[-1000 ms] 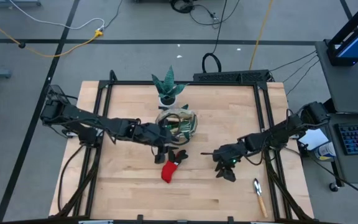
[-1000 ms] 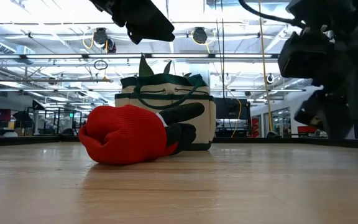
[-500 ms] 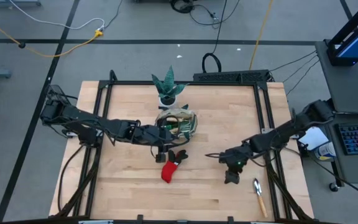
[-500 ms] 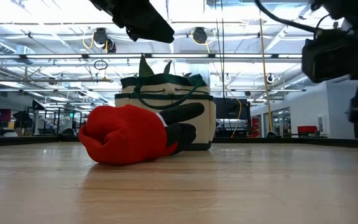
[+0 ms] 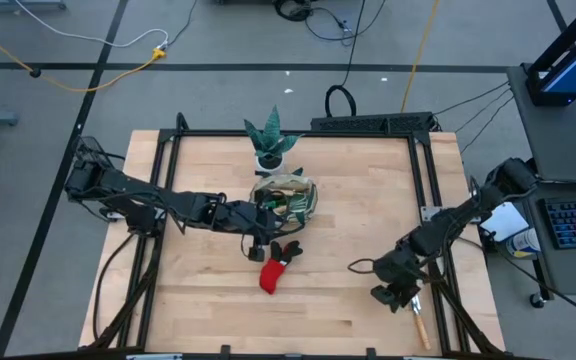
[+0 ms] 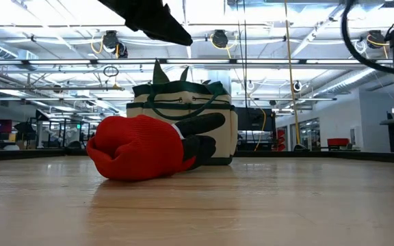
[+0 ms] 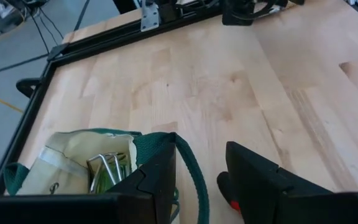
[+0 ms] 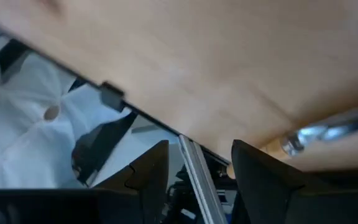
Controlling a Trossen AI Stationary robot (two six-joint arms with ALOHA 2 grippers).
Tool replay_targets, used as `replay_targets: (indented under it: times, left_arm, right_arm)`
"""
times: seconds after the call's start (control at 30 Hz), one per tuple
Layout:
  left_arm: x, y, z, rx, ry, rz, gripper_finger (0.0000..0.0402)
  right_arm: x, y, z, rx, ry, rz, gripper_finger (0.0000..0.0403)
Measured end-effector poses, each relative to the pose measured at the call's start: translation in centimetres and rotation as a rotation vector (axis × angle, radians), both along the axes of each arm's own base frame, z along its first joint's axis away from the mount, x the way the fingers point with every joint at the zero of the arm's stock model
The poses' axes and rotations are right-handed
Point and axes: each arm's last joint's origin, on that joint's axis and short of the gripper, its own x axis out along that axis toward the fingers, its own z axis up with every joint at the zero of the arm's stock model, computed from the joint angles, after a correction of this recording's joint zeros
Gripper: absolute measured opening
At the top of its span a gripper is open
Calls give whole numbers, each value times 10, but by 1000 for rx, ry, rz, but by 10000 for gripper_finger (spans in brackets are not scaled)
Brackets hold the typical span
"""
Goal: Pick & Place Garden tools in Gardening bag
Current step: Put the brown trowel into the gardening bag
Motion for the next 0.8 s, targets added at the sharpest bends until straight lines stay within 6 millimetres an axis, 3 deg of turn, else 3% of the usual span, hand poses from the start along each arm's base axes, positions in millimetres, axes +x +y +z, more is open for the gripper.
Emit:
replay_targets:
  times: [0.53,0.8]
  left_arm:
    - [1,7,0,42,3,-5,147]
    - [3,18,0,25,2,39,147]
  right_arm:
    - [-32,32,-1,-46,389,-134,166]
    - [-46,43,-2,-120,395,-170,166]
